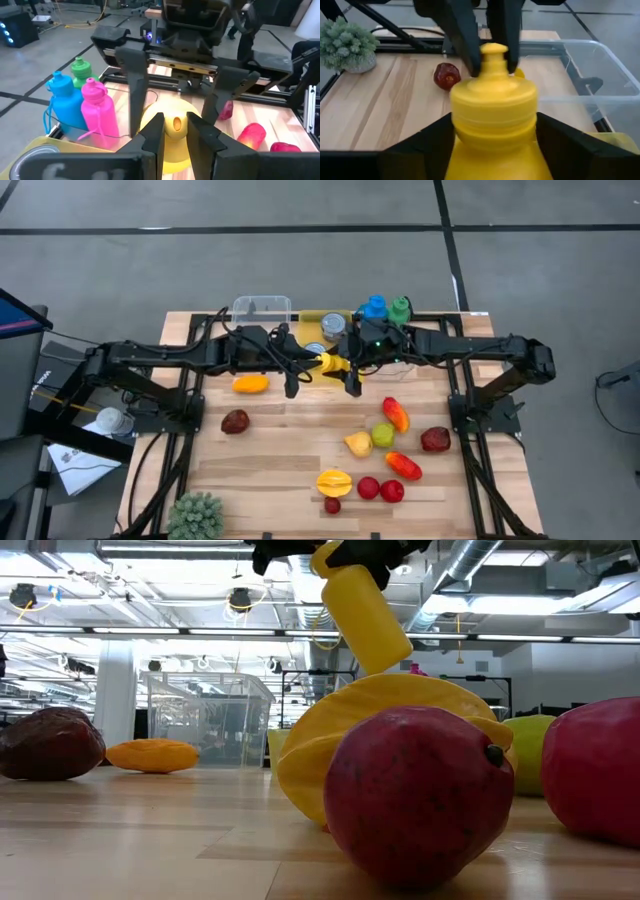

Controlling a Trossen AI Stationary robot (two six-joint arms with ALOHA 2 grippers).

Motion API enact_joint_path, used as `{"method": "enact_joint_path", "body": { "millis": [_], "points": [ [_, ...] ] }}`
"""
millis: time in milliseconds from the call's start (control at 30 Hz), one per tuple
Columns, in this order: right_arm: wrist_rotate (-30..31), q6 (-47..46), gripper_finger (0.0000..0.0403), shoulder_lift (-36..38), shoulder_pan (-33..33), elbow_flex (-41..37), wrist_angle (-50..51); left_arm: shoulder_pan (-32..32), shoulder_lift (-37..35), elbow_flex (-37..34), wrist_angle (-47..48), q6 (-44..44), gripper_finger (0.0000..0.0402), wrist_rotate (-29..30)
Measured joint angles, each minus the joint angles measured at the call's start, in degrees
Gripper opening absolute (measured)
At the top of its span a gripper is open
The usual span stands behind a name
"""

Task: Pick & Place Food Item
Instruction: Put the yellow tumbler into the transparent bin

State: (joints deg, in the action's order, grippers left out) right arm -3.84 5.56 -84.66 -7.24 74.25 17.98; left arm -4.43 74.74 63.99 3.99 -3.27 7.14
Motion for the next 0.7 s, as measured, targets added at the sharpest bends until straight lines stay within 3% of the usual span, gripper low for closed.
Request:
{"method": "enact_joint_path", "body": {
  "millis": [167, 400, 700],
  "points": [
    [0.9, -0.4, 0.0197, 0.0, 0.2, 0.1, 0.8, 0.0, 0.1, 0.0, 0.1, -0.1, 0.0053, 0.0],
    [1.3, -0.4, 0.0192, 0.0, 0.5, 0.0, -0.5, -0.2, 0.1, 0.0, -0.6, 0.2, 0.0064, 0.2],
    [1.3, 0.2, 0.0192, 5.6, -2.9, -1.6, -1.0, -0.2, -6.3, 0.1, -2.1, 3.2, 0.0174, 2.5]
  ]
}}
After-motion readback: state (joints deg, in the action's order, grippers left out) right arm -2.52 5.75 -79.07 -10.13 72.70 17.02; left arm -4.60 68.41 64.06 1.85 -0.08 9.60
